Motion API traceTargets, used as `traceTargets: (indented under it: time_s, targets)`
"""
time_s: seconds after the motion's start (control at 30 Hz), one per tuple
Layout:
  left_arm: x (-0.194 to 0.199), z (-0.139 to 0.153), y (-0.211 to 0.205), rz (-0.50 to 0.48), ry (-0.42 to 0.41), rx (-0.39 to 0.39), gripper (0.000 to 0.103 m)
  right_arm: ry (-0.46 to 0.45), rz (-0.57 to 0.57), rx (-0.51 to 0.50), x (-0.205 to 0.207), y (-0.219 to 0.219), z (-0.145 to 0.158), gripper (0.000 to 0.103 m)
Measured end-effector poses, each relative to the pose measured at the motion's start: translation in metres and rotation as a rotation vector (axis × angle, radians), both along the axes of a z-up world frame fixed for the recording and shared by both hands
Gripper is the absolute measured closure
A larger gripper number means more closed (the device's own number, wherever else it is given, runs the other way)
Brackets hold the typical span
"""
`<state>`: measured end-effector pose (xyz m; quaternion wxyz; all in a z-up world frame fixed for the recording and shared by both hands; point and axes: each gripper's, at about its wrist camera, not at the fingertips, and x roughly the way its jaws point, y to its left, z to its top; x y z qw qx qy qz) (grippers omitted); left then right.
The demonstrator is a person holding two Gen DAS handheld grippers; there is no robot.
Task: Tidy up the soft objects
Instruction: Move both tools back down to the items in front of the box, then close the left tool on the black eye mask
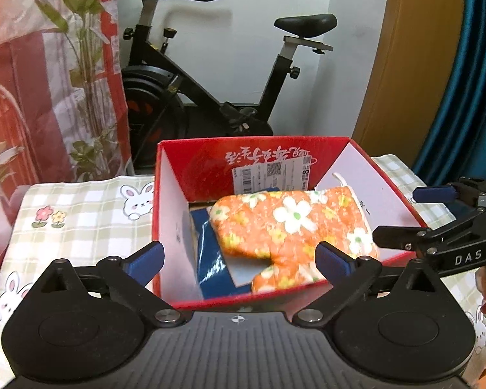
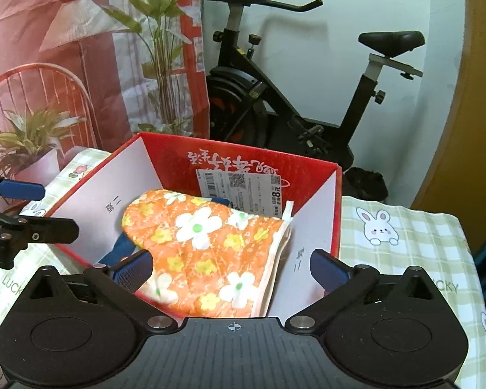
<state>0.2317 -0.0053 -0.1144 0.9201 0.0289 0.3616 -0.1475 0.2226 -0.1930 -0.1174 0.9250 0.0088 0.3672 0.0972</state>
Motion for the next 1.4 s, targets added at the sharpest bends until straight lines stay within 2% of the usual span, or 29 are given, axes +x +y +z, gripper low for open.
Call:
traceTargets:
  time_s: [0.4,0.9,1.17,1.4]
  targets:
    - [-0.061,0.002,0.007,0.022,-0.046,0.031,0.003,-0.055,-0.018,0.051,-0.056,0.008,0.008,0.000]
    - [-0.117,-0.027,0.023,0.040,-0.025,-0.007,0.003,-0.076,-0.004,0.067,-0.110,0.022,-0.008,0.000]
    - [-0.142,-0.049,0.030,0.040,0.014,-0.038,0.004,-0.044,0.016,0.038,-0.139,0.030,-0.030,0.000]
    - [-0.158,-0.066,0.026,0.011,0.066,-0.073,0.009,0.045,0.036,0.041,-0.163,0.038,-0.055,0.001]
